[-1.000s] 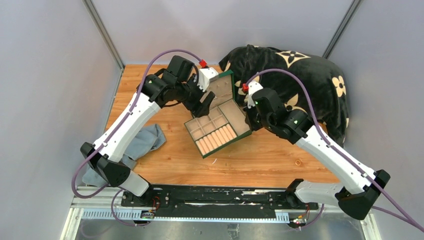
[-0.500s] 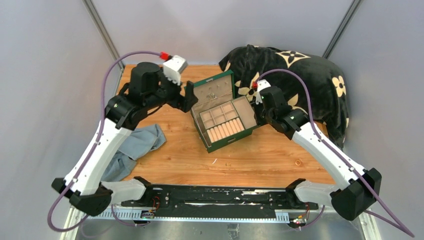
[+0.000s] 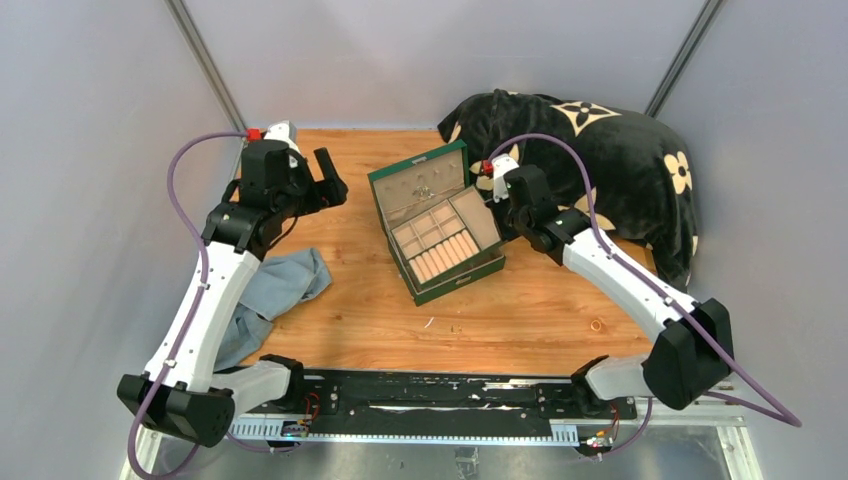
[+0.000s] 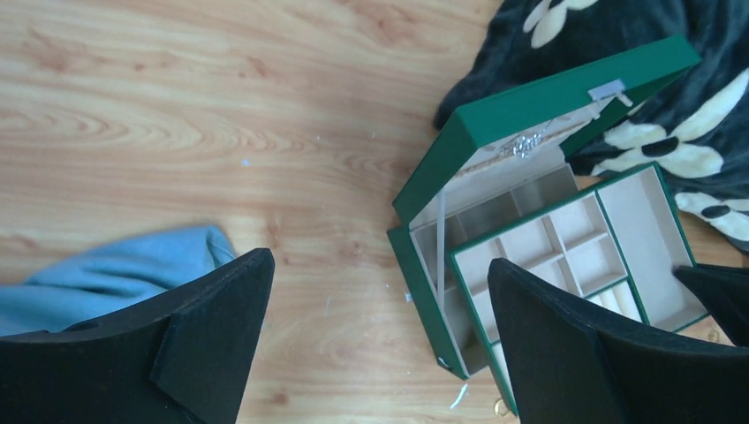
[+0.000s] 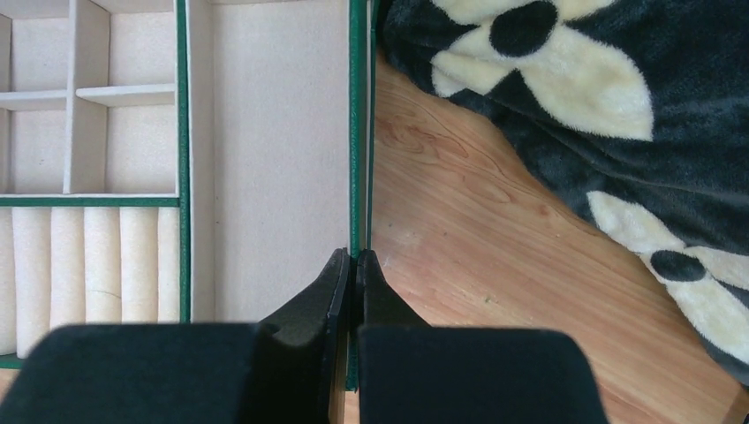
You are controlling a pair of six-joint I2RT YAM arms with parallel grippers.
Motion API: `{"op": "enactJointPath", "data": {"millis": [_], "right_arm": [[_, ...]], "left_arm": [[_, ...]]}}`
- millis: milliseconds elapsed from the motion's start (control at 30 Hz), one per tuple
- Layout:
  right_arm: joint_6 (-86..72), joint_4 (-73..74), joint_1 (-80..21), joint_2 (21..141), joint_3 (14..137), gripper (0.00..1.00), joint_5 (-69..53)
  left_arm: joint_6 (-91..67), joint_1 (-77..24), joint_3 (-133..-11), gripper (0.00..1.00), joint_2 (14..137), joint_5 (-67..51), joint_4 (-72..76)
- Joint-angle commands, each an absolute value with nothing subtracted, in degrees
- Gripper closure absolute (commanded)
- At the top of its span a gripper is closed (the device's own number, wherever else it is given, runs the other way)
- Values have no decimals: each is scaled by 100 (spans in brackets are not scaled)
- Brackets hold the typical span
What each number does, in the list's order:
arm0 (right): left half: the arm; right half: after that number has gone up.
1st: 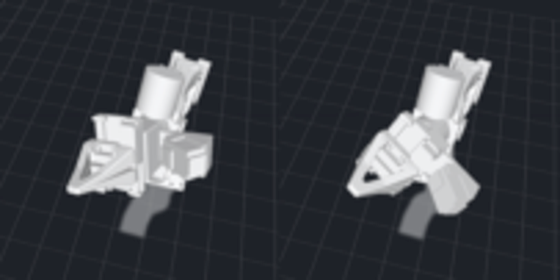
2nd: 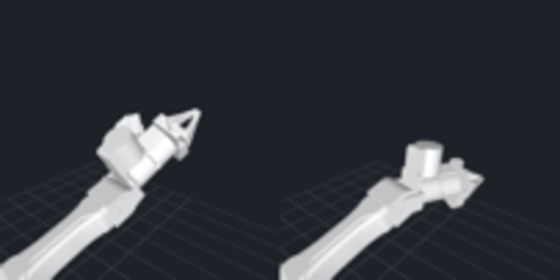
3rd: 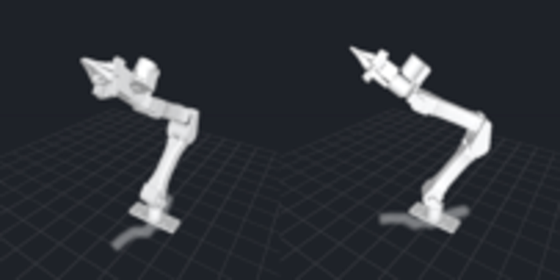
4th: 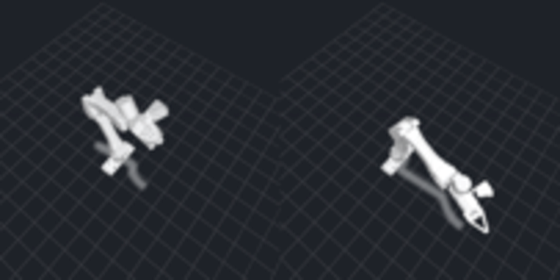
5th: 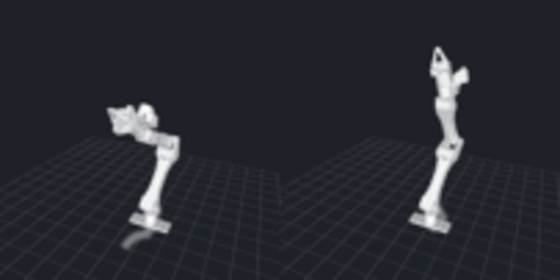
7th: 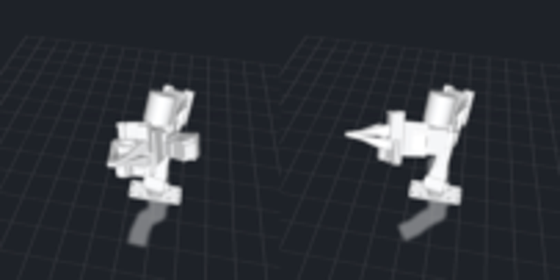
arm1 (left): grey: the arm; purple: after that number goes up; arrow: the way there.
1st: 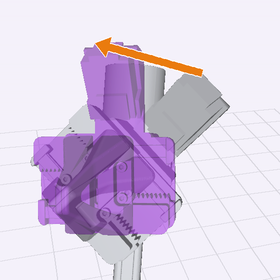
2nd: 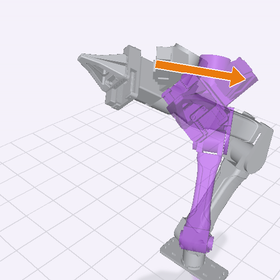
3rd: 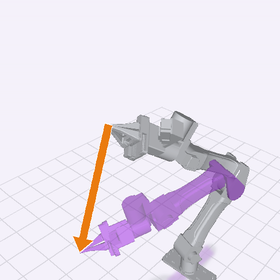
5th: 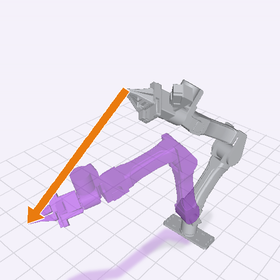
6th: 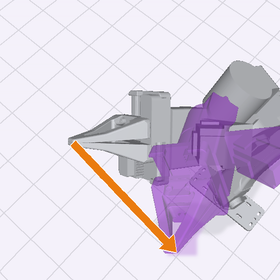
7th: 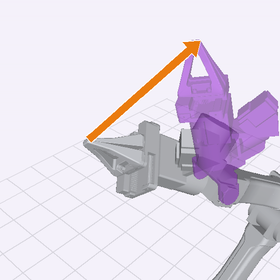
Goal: Organize the mixed jewelry
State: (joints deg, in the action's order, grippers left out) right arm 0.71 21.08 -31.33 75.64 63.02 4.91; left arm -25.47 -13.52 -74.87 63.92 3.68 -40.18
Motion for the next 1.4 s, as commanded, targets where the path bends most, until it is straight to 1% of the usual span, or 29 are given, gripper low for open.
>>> {"op": "enactJointPath", "data": {"millis": [0, 300, 467, 800, 1000, 1133, 1267, 1367], "right_arm": [[235, 1664, -2965, 7717, 6156, 100, 410], [126, 1503, -2927, 8036, 6055, 100, 328], [55, 1375, -2927, 8180, 6031, 100, 91], [42, 1301, -2917, 8522, 6154, 100, 117], [28, 1261, -2913, 8619, 6094, 100, 96], [35, 1190, -2918, 8644, 5970, 100, -220], [35, 1086, -2918, 8643, 5851, 100, -252], [-215, 1045, -2851, 8650, 5845, 100, -295]], "left_arm": [[-3018, -1280, -7271, 4, 6283, 474, -4105], [-3140, -1239, -7157, 4, 6374, 416, -3949], [-3105, -1214, -7197, 4, 6500, 325, -3887], [-3101, -1169, -7292, 4, 6739, 147, -3739], [-3085, -1160, -7324, 4, 6871, 97, -3694], [-3080, -1160, -7318, 4, 6921, 80, -3662], [-3100, -1148, -7340, 4, 6947, 64, -3639], [-3113, -1135, -7372, 4, 6973, 35, -3585]]}}
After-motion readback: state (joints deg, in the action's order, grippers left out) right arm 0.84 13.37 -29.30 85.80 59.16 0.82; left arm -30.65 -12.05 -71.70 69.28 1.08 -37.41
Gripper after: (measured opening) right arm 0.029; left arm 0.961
